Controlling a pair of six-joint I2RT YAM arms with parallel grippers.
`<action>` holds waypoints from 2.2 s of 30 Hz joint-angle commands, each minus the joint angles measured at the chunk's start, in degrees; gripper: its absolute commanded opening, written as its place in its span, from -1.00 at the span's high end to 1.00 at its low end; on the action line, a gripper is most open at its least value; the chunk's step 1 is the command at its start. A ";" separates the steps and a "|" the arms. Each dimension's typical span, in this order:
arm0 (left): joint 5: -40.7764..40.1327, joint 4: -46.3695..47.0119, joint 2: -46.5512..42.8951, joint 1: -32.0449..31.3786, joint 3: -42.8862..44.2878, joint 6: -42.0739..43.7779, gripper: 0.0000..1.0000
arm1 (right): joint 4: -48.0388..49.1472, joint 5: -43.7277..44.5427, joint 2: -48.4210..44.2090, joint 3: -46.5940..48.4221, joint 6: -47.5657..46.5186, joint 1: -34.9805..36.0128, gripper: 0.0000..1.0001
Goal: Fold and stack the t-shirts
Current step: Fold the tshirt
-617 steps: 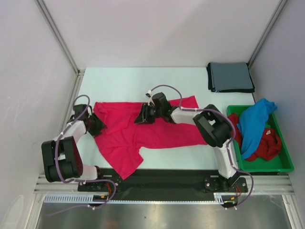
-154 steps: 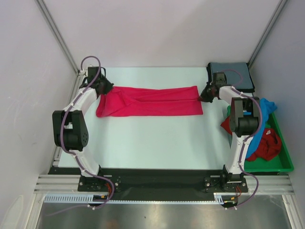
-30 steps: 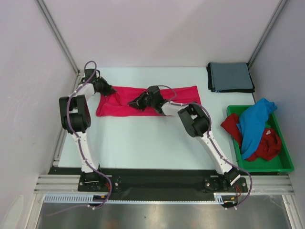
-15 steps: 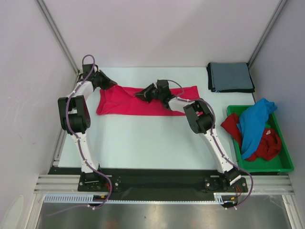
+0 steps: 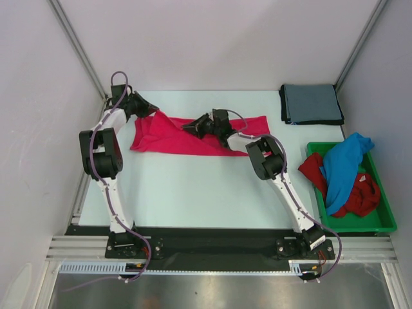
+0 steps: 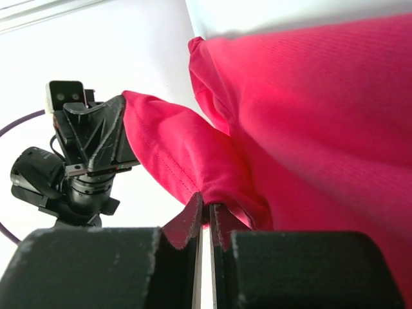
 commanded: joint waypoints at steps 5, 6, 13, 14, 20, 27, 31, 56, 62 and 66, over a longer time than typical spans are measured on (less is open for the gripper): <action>-1.48 2.20 -9.47 0.07 -6.44 1.29 0.99 | 4.32 -2.53 0.70 2.16 1.24 0.60 0.97; -2.27 2.37 -10.63 0.07 -8.11 1.20 0.99 | 4.32 -2.88 0.62 1.81 1.32 0.68 0.96; -8.25 2.55 -20.92 0.94 -22.44 2.34 0.99 | 4.15 -6.74 -2.11 -1.70 -0.52 0.51 0.94; -8.61 2.63 -21.71 1.29 -23.32 2.43 0.99 | 4.06 -7.09 -2.28 -2.15 -0.61 0.59 0.93; -8.17 2.28 -24.97 3.76 -28.08 2.43 0.99 | 3.19 -10.17 -3.07 -4.26 -2.27 0.86 0.90; -7.99 -0.08 -23.83 4.02 -28.78 4.01 0.96 | 1.07 -12.19 -3.34 -4.26 -4.03 1.30 0.88; -8.87 -0.44 -23.30 4.02 -30.01 4.89 0.96 | -2.09 -12.37 -4.74 -5.31 -7.02 1.38 0.87; -2.46 6.50 -18.83 -0.37 -26.41 6.83 0.21 | -30.26 -9.99 -10.82 6.45 -43.17 0.77 0.21; -2.71 11.51 -12.32 -0.46 -28.25 3.40 0.25 | -23.21 -12.02 -1.42 14.72 -34.82 1.74 0.40; -7.53 11.07 -12.57 0.68 -31.06 4.45 0.25 | -21.26 -10.97 0.44 13.41 -34.36 2.00 0.52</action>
